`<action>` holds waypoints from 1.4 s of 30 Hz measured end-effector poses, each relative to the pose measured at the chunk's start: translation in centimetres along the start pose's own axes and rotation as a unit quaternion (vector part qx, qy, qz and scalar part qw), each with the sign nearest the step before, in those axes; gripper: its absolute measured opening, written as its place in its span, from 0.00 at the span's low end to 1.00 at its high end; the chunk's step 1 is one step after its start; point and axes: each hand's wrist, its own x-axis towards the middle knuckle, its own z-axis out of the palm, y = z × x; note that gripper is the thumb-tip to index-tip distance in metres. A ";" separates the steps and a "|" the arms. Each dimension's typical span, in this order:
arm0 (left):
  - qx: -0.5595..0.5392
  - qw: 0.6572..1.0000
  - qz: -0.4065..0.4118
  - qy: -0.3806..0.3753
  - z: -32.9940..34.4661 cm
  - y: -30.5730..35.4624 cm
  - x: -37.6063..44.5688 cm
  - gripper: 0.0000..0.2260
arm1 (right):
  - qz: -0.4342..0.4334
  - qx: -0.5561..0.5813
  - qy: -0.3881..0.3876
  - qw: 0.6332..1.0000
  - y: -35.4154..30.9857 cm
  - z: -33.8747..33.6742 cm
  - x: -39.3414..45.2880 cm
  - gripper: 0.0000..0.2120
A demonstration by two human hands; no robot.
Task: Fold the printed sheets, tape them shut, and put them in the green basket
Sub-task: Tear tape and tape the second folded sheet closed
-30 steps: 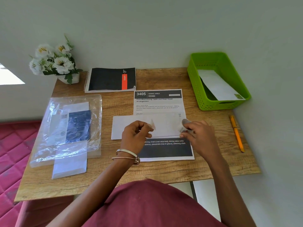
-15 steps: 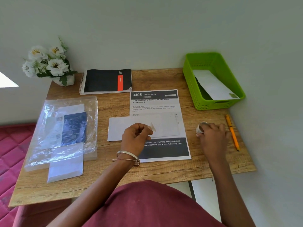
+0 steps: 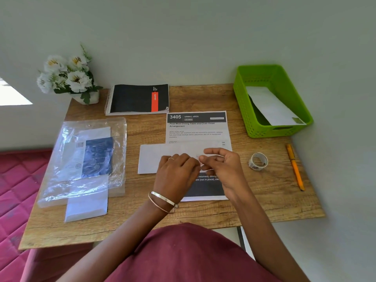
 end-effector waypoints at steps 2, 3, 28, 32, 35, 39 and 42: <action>-0.004 1.000 -0.001 -0.007 0.2 0.0 -0.1 0.10 | 0.003 0.004 0.008 1.000 0.2 -0.2 0.2 0.14; -0.019 1.000 -0.010 -0.015 0.2 0.0 -0.1 0.11 | 0.005 0.008 0.011 1.000 0.3 -0.4 0.4 0.14; -0.194 0.951 -0.209 -0.119 6.8 -0.3 6.8 0.09 | -0.103 -0.361 0.025 0.927 0.4 -4.8 10.6 0.26; -0.210 0.937 -0.259 -0.103 7.7 0.0 7.1 0.07 | -0.110 -0.399 0.026 0.910 0.2 -4.6 10.8 0.27; -0.219 0.931 -0.280 -0.084 8.2 0.2 7.0 0.06 | -0.112 -0.441 0.024 0.890 0.1 -4.3 11.0 0.29; -0.213 0.932 -0.285 -0.063 8.8 0.5 6.8 0.07 | -0.108 -0.492 0.040 0.863 0.0 -3.6 11.3 0.30; -0.216 0.925 -0.310 -0.039 9.2 0.8 6.5 0.13 | -0.104 -0.497 0.072 0.858 0.0 -3.3 11.2 0.29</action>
